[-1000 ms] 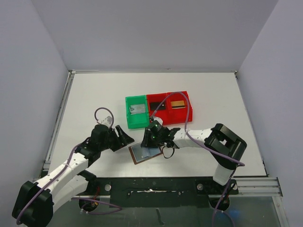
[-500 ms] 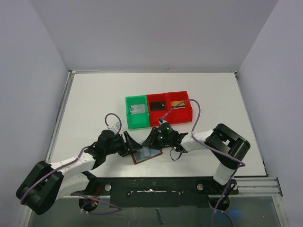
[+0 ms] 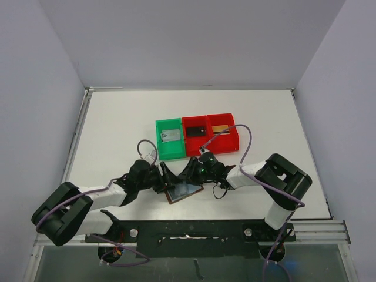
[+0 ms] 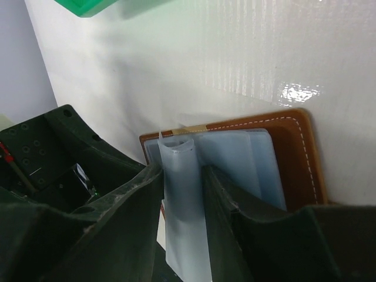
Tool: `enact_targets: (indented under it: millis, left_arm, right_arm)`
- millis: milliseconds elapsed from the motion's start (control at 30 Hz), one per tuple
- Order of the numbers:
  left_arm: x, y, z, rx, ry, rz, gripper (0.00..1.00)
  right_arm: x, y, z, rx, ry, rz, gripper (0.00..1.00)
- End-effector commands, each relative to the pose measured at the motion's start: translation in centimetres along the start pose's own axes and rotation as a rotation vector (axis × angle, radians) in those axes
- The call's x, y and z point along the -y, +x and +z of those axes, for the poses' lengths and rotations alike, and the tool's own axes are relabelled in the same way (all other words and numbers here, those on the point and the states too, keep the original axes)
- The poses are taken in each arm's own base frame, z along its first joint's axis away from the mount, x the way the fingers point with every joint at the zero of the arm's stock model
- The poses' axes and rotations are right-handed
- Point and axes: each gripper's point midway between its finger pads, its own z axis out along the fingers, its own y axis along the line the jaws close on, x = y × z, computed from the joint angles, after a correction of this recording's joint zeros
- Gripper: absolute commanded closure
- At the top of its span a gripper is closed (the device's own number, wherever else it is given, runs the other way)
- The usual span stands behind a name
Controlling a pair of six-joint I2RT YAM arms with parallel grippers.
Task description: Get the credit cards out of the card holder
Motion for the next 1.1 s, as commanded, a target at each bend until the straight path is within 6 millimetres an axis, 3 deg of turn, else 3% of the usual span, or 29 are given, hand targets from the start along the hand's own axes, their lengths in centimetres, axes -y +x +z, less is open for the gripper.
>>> enact_targets:
  millis: [0,167,433,733,900,1067]
  left_arm:
    - [0.0,-0.6,0.6,0.050,-0.001,-0.012,0.41]
    - [1.4,-0.7,0.4,0.071,0.103,-0.054,0.41]
    - [3.5,-0.9,0.4,0.067,0.213,-0.061,0.41]
    - [5.8,-1.5,1.5,0.041,0.277,-0.034,0.41]
    - [6.9,-1.5,2.5,0.011,0.296,-0.016,0.41]
    - [7.5,-1.0,3.9,-0.028,0.304,-0.011,0.41]
  right_arm:
    - [0.6,0.6,-0.7,-0.015,0.004,-0.012,0.62]
    - [-0.8,0.1,-1.6,0.003,-0.058,-0.029,0.51]
    - [-1.6,-1.0,-3.4,0.047,-0.061,-0.070,0.46]
    - [0.8,-2.7,-5.9,0.146,0.072,-0.049,0.43]
    - [3.2,-4.0,-8.5,0.247,0.199,-0.018,0.43]
    - [4.4,-4.7,-11.1,0.323,0.246,-0.002,0.42]
